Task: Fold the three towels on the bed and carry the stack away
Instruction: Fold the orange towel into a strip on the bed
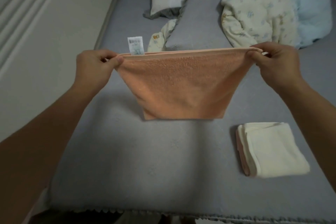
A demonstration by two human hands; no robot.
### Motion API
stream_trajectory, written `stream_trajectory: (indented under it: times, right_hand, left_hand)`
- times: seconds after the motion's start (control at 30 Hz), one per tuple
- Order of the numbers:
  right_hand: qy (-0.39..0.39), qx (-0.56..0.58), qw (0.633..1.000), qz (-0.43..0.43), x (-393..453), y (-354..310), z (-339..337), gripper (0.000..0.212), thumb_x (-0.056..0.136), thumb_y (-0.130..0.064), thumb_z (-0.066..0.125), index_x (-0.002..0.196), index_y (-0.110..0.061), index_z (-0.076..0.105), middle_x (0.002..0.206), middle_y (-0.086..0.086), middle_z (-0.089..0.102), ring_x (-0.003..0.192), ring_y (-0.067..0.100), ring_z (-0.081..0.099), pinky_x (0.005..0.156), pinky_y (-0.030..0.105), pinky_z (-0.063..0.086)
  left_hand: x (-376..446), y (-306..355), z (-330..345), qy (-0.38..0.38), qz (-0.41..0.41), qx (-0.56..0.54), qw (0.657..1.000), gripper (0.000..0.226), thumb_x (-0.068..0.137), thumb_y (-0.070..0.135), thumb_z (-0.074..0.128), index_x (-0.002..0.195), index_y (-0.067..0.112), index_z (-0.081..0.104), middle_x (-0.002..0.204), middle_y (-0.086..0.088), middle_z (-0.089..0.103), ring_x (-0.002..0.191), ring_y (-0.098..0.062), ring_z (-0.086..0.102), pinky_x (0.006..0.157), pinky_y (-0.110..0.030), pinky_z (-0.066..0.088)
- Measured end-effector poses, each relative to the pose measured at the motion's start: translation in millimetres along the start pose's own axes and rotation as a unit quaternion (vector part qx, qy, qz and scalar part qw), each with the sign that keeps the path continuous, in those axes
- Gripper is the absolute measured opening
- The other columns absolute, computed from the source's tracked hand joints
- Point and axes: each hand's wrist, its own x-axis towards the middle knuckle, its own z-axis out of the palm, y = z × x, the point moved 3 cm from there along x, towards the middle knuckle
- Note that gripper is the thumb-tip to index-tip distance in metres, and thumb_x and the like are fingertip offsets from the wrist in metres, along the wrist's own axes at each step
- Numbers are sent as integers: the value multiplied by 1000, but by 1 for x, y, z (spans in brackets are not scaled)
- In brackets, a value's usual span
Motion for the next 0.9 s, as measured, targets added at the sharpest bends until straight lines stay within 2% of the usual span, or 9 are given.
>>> stream_trajectory:
  times: [0.1, 0.2, 0.37, 0.47, 0.57, 0.63, 0.73, 0.83, 0.9]
  right_hand:
    - [-16, -10, 1000, -3, -2, 2, 2, 17, 82, -31, 67, 93, -23, 75, 74, -12, 66, 60, 0, 57, 63, 21, 46]
    - [-5, -35, 999, -12, -2, 5, 0, 18, 82, -29, 68, 96, -20, 75, 85, -6, 64, 61, -5, 55, 63, 10, 41]
    - [-39, -104, 993, -26, -2, 5, 2, 15, 84, -29, 70, 96, -22, 75, 89, -2, 61, 65, -1, 51, 64, 6, 36]
    - [-19, -78, 997, -22, 9, -2, 3, 20, 84, -29, 66, 98, -18, 75, 92, 0, 65, 60, 4, 54, 56, 5, 37]
    - [-7, -21, 1000, -17, 16, -8, 3, 20, 83, -27, 64, 99, -20, 74, 90, -2, 65, 57, -6, 55, 54, 3, 38]
    - [-10, -17, 999, -25, 7, -6, 3, 20, 85, -26, 63, 100, -18, 74, 86, -5, 65, 63, -5, 54, 62, 7, 40]
    - [-76, -20, 997, -25, -32, 12, 14, 15, 89, -15, 64, 102, -14, 73, 71, -8, 63, 61, 0, 54, 61, 11, 40]
    - [-220, -36, 975, -2, -93, 40, 31, 16, 88, -10, 68, 96, -21, 74, 67, -2, 66, 60, 7, 55, 58, 13, 40]
    - [-312, -29, 948, 51, -136, 63, 41, 21, 86, -12, 71, 87, -33, 73, 65, -5, 68, 58, 5, 57, 57, 15, 42]
  left_hand:
    - [-2, -4, 1, -20, -13, 24, 999, 23, 82, 33, 71, 95, 16, 78, 68, 8, 66, 63, -4, 59, 66, -17, 43]
    - [-7, -6, 2, -23, -3, 35, 999, 22, 82, 36, 70, 92, 18, 77, 62, 18, 60, 55, 4, 56, 61, -12, 39]
    - [-15, -7, 6, -66, 118, 172, 976, 26, 89, 37, 65, 95, 13, 74, 86, -9, 74, 79, -29, 66, 72, -34, 46]
    - [9, 4, -4, -6, 164, 185, 969, 30, 92, 37, 59, 95, 10, 70, 88, -17, 71, 78, -36, 65, 70, -38, 45]
    - [29, 13, -15, 13, 160, 102, 982, 28, 92, 35, 57, 98, 9, 68, 95, -14, 70, 69, -18, 64, 72, -34, 51]
    - [19, 8, -14, -7, 147, 56, 987, 23, 94, 30, 57, 103, 11, 66, 102, -9, 70, 60, -1, 61, 68, -18, 50]
    - [-28, -22, -6, -68, 112, 78, 988, 19, 96, 27, 58, 107, 15, 66, 80, -5, 70, 56, -10, 59, 60, -15, 42]
    - [-91, -68, 11, -200, 38, 117, 972, 15, 92, 31, 62, 85, 18, 65, 58, 3, 66, 51, -5, 59, 54, -10, 38]
    - [-137, -97, 26, -304, -31, 120, 945, 20, 89, 30, 66, 75, 17, 63, 55, 3, 66, 55, -5, 62, 55, -18, 42]
